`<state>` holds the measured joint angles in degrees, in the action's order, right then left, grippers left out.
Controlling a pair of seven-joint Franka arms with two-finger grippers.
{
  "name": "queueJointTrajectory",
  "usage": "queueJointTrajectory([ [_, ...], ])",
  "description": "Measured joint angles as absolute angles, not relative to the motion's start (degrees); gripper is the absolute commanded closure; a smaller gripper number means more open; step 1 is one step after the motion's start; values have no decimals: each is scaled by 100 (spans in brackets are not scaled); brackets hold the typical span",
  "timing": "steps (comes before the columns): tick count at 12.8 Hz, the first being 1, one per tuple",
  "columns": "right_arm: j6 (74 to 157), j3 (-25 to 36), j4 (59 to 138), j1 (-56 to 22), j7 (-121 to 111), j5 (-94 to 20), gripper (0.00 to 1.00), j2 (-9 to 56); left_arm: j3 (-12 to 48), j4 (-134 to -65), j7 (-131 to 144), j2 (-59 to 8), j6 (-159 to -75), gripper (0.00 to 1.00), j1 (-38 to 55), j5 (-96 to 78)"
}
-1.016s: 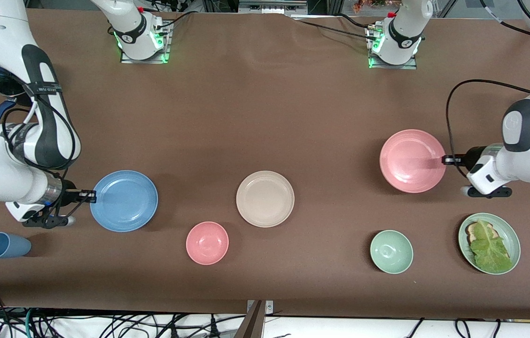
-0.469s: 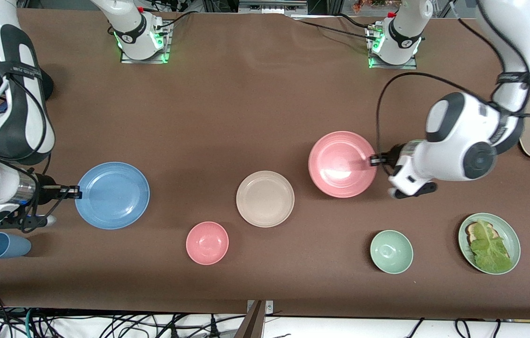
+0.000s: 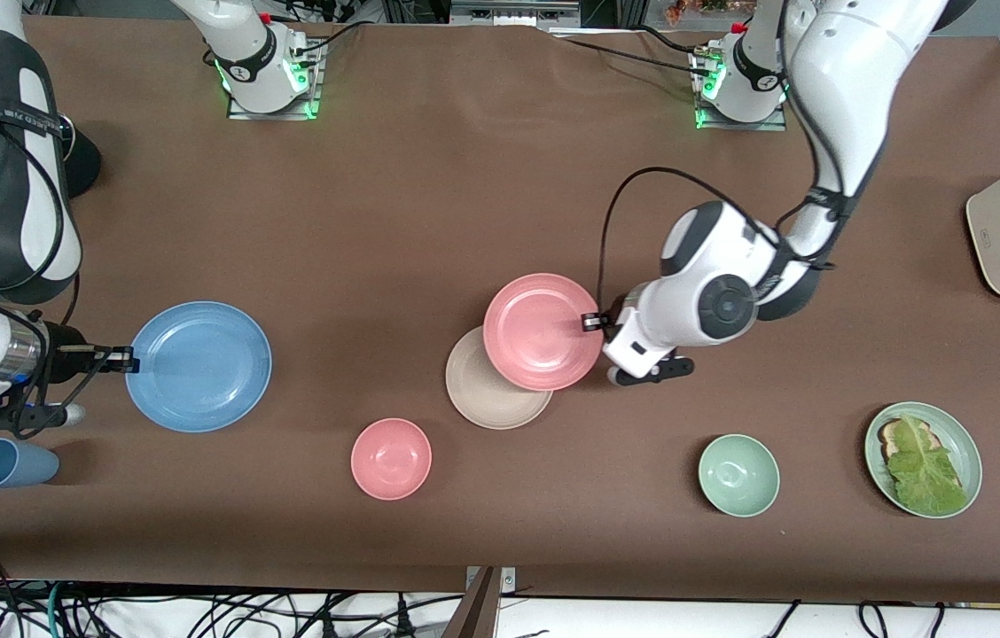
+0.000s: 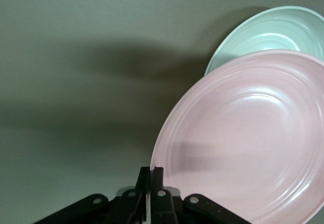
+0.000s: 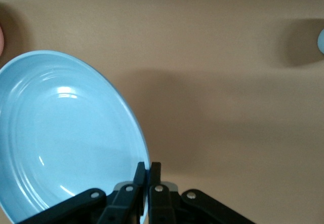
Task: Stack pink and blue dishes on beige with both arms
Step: 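Carry the pink plate onto the beige plate and open the left gripper, then carry the blue plate onto the pink plate while the left gripper withdraws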
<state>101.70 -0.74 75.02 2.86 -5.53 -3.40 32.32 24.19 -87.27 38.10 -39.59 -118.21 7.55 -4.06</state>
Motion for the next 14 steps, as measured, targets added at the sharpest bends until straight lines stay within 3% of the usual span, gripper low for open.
queueJointTrajectory([
  [3,10166,-83,7411,164,-533,-340,100,3232,2255,-8618,4454,-4254,-12462,100,1142,-292],
  [6,10164,-83,7407,84,-487,-340,100,3232,1725,-8261,4824,-4450,-12499,100,1678,-292],
  [7,10164,-82,7406,84,-487,-340,100,3232,1676,-8161,4877,-4520,-12499,83,1744,-292],
  [8,10164,-79,7406,84,-487,-340,100,3232,1661,-8093,4893,-4569,-12499,46,1754,-292],
  [9,10164,-77,7406,84,-486,-340,100,3232,1638,-8042,4893,-4597,-12499,18,1748,-292],
  [10,10164,-73,7406,85,-486,-340,100,3232,1628,-7988,4901,-4612,-12499,0,1736,-292],
  [14,10163,-54,7406,116,-486,-338,100,3232,1617,-7775,5210,-4593,-12491,0,1701,-292],
])
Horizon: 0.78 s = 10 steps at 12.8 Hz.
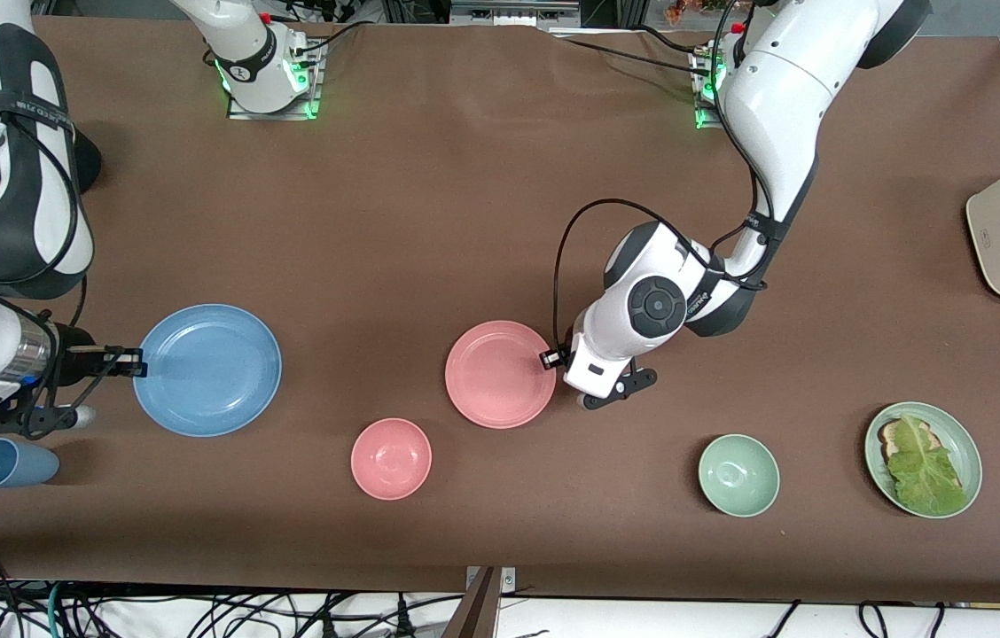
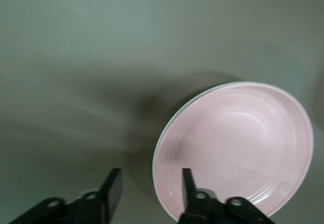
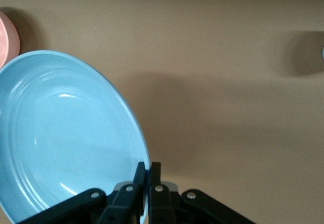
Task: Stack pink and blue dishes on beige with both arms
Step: 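Carry the blue plate onto the pink plate while the left gripper withdraws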
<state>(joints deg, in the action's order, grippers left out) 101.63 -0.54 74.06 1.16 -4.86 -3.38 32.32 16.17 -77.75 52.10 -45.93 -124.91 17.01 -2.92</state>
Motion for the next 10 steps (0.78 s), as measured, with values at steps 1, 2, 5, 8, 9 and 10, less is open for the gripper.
queueJointTrajectory([
  [1,10162,-62,7405,109,-448,-342,100,3232,1604,-7750,5241,-4548,-12431,0,1641,-292],
  [2,10161,-81,7404,80,-319,-346,100,3232,1595,-7743,5241,-4478,-12286,0,1542,-291],
  [5,10163,-146,7393,-330,251,-369,100,3232,1581,-7743,5168,-4354,-11824,0,1183,-209],
  [8,10257,-204,7371,-1065,1184,-842,100,3234,1572,-7740,4405,-4182,-11086,0,671,-157],
  [9,10433,-224,7372,-1345,1626,-901,100,3242,1567,-7739,4103,-4108,-10812,0,466,-146],
  [10,10707,-229,7376,-1670,2186,-907,100,3272,1562,-7739,3779,-4040,-10567,0,245,-108],
])
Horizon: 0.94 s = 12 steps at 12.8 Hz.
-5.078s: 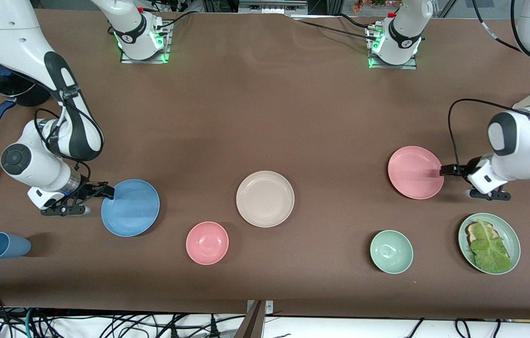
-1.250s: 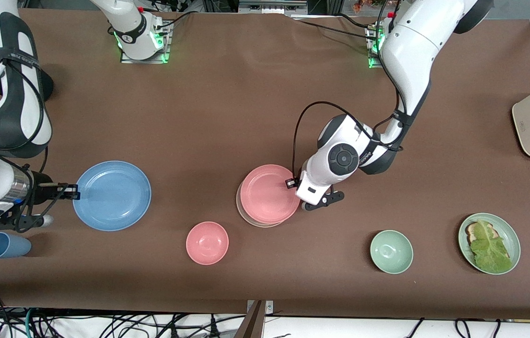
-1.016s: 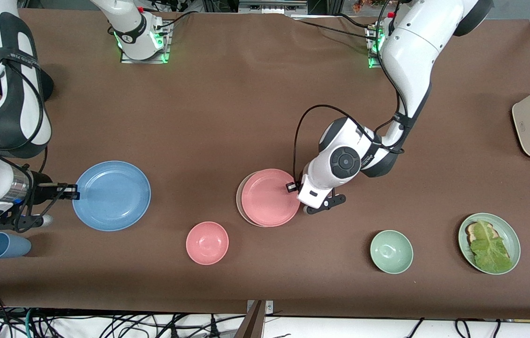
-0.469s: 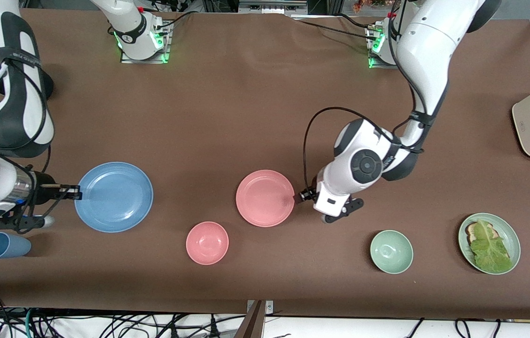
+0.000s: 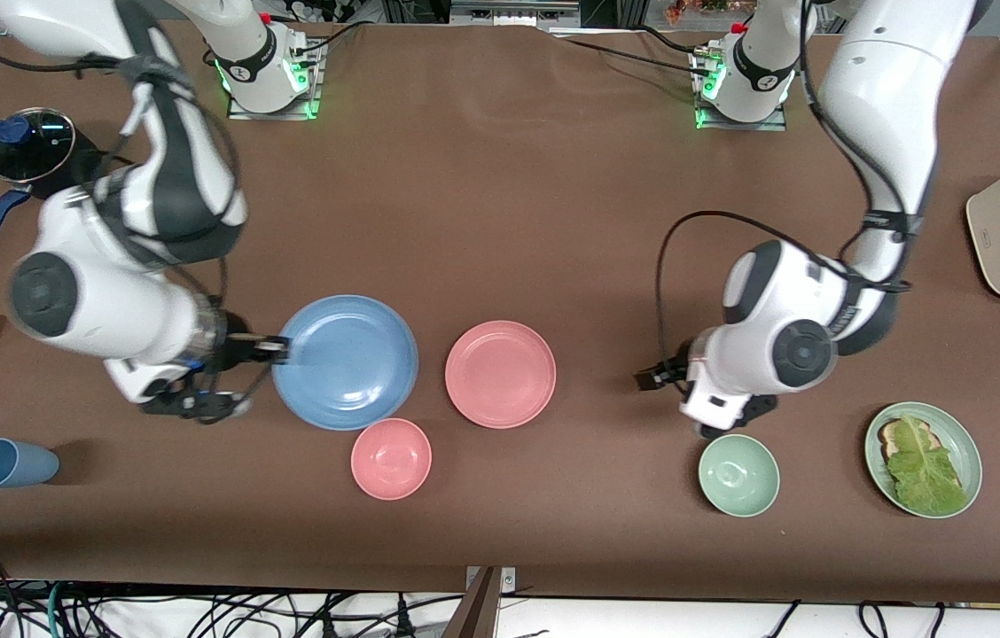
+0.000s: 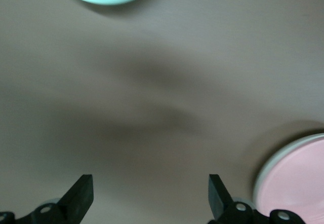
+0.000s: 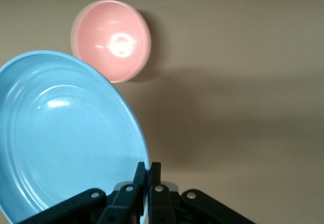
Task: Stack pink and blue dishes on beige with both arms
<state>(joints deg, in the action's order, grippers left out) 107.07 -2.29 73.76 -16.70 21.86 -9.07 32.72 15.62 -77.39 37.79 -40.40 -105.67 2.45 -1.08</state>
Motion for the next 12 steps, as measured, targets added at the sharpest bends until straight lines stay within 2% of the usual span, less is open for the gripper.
queueJointTrajectory([
  [5,12191,-216,7437,-3023,4565,-444,100,3984,1546,-7738,2218,-3824,-9938,0,-898,25],
  [8,12655,-185,7435,-3119,4782,-266,100,4498,1540,-7737,1705,-3714,-9638,0,-1315,52],
  [12,12676,-116,7438,-3044,4782,-218,100,4689,1208,-7769,756,-3205,-9217,0,-1287,151],
])
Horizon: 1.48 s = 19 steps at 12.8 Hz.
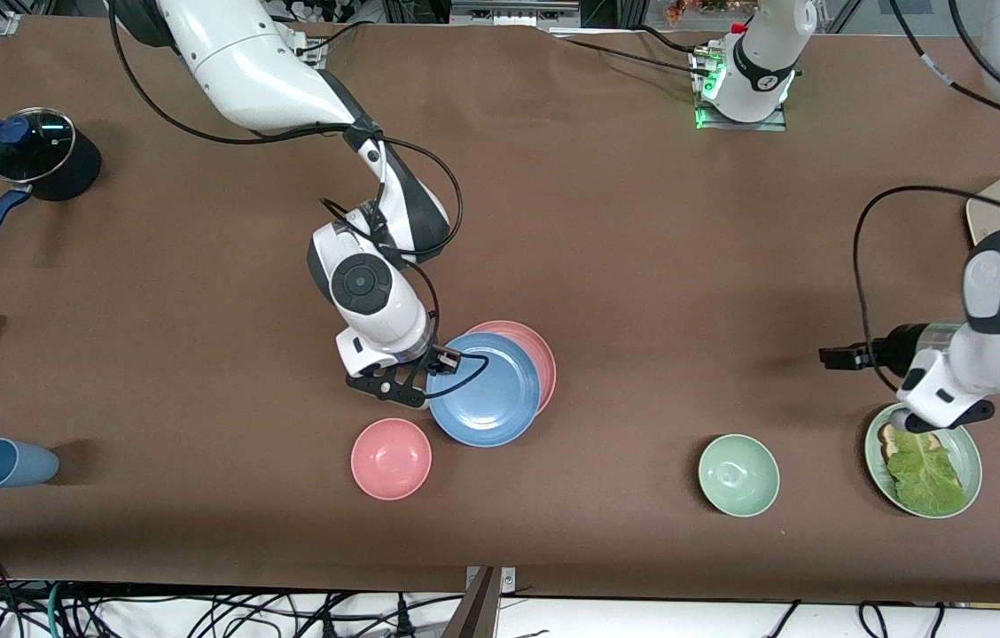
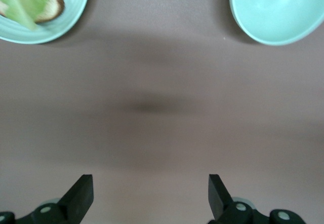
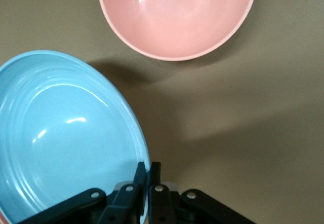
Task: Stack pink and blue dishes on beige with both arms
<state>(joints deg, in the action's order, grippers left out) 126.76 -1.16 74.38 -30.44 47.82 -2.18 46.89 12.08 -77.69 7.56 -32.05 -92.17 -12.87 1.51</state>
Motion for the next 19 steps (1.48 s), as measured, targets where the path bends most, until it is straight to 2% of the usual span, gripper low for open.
queueJointTrajectory([
  [5,12443,-183,7431,-3142,5146,-219,96,4686,454,-8735,304,-1664,-9033,0,-394,150],
  [7,12427,-203,7430,-3272,5381,-219,95,4685,372,-8972,303,-1172,-9017,0,-292,84],
  [8,12420,-205,7430,-3342,5470,-218,91,4684,364,-9033,303,-980,-8993,0,-270,61],
  [11,12413,-197,7431,-3396,5579,-218,54,4685,363,-9128,303,-564,-8913,0,-250,40],
  [12,12413,-184,7431,-3383,5572,-215,25,4685,363,-9141,303,-485,-8891,0,-248,38],
  [13,12413,-162,7431,-3366,5564,-214,2,4685,365,-9142,303,-437,-8886,0,-243,37],
  [17,12403,-35,7359,-3265,5457,-158,0,4637,375,-9143,297,-419,-8897,0,-215,36],
  [19,12058,174,7318,-3138,4891,-122,0,4438,375,-9142,297,-421,-8906,0,-215,36],
])
